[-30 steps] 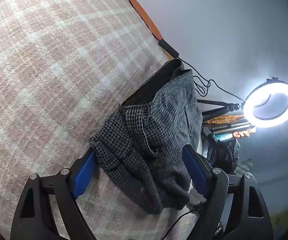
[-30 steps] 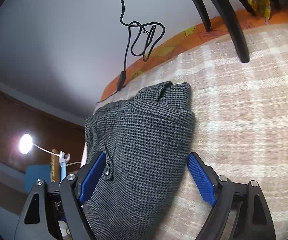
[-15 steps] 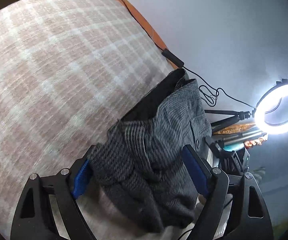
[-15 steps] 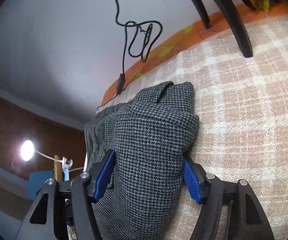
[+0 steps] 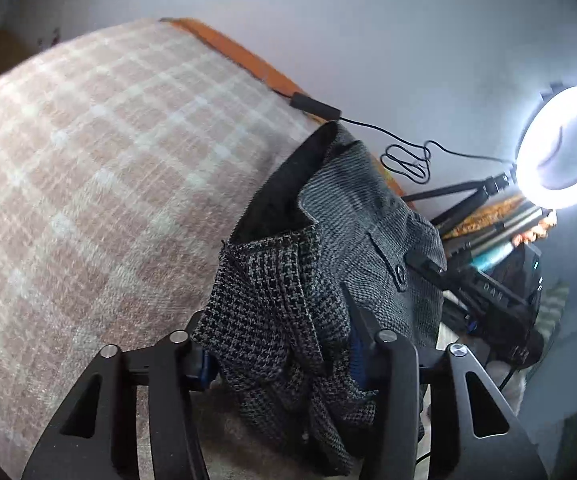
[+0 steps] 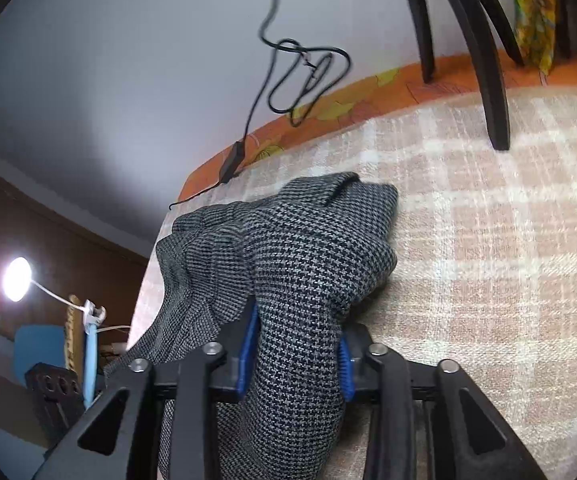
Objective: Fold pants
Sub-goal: 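Lift the pants bundle with both tools and carry it toward the dark clothes stack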
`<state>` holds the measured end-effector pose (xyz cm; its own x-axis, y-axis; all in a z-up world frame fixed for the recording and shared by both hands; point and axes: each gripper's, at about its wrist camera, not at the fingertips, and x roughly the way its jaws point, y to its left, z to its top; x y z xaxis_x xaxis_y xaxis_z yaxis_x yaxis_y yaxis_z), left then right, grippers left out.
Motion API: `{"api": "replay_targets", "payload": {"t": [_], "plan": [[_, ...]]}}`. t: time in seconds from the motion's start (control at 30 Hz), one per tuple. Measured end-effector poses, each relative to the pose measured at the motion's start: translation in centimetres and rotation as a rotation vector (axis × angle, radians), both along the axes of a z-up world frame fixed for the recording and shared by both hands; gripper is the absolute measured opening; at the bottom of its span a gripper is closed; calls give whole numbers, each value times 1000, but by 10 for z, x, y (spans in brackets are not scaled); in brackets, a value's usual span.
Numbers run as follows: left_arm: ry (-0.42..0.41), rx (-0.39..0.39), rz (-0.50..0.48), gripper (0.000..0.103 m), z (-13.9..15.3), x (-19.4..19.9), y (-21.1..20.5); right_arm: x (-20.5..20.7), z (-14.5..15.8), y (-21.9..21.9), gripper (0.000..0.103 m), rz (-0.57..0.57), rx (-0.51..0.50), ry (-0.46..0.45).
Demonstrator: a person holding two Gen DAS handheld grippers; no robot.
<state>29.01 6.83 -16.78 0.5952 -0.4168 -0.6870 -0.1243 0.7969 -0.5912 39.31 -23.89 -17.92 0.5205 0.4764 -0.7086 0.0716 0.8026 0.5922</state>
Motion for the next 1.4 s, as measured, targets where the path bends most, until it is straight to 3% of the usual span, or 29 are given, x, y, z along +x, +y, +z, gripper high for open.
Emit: {"api": "replay_targets", "payload": {"t": [0.27, 0.63, 0.9, 1.4], "plan": [[-77, 119, -79, 37, 27, -8, -16, -10, 38, 22, 19, 54, -145, -64], [-151, 162, -197, 35, 61, -29, -54, -48, 104, 24, 18, 93, -287, -158], [-232, 151, -328, 35, 99, -44, -109, -85, 147, -20, 17, 34, -325, -183], [-365, 163, -565, 35, 168, -57, -263, -164, 222, -160, 17, -126, -425, -254]]}}
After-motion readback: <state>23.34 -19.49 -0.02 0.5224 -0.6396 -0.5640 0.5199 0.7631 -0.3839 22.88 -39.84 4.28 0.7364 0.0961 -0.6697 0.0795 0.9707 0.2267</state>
